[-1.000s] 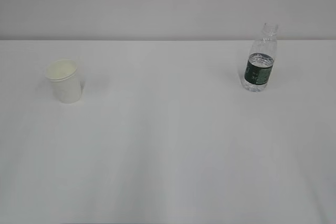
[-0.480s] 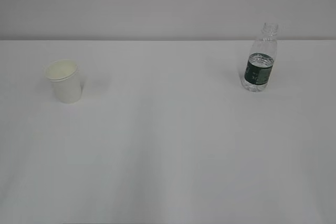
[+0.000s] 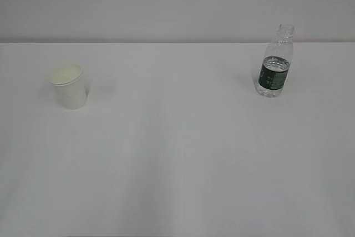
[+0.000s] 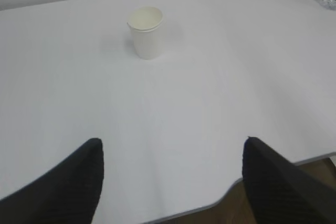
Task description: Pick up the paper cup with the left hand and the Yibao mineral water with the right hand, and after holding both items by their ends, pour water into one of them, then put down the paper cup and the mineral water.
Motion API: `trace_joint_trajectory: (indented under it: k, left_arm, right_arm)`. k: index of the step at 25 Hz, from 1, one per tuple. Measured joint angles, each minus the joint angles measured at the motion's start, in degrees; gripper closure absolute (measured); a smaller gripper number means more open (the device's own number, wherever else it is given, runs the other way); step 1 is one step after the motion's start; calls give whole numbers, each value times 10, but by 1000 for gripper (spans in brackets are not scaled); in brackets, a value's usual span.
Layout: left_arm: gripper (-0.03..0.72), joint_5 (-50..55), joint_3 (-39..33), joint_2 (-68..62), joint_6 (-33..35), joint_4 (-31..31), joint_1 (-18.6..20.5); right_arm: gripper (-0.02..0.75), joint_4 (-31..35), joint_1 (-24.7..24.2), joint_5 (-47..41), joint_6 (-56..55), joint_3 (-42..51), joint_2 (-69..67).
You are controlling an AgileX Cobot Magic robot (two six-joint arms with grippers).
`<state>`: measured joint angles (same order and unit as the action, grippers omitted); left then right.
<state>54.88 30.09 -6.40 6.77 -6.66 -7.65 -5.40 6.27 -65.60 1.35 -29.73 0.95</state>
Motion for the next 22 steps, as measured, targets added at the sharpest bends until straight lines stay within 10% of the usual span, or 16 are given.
trace_joint_trajectory:
  k: [22]
  left_arm:
    - [148, 80, -6, 5, -118, 96, 0]
  right_arm:
    - [146, -1, 0, 0, -1, 6, 0]
